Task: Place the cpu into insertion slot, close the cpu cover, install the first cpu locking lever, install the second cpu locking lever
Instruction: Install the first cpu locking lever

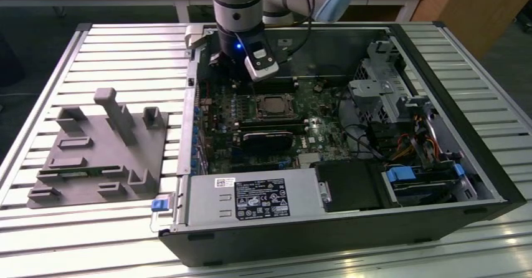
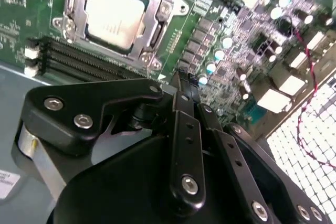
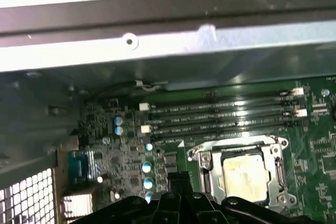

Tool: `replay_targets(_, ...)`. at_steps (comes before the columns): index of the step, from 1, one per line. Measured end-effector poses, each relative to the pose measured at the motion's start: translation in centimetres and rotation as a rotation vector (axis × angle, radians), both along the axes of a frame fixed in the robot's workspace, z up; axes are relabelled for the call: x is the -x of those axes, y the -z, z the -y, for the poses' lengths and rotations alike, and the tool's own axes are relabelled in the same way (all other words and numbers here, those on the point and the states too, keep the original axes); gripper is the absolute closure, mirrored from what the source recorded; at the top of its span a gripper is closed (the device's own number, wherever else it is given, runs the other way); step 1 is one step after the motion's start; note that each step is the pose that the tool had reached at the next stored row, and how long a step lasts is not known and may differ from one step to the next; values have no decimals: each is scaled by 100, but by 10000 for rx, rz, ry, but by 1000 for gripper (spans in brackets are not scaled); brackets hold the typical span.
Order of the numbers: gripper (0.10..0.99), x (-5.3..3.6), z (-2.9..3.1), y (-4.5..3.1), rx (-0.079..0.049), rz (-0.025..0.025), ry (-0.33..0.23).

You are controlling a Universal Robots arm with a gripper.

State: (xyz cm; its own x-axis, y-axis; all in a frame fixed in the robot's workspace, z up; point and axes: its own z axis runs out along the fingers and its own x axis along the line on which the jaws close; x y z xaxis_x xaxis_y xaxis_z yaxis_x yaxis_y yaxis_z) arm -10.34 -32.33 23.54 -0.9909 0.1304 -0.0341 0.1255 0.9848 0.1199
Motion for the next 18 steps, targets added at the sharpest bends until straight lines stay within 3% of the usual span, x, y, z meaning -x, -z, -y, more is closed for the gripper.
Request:
replay_targets(6,980,0,0,-68,-248,2,-1)
replay_targets(7,980,0,0,-71,-337,5,0)
replay_targets(9,980,0,0,-72,-608,3,1)
replay_targets(11,980,1,0,-73,-964,1,0)
replay_targets(12,980,1,0,-73,-1067,1,-1)
replay_targets(18,980,1,1,-72,-1191,2,1)
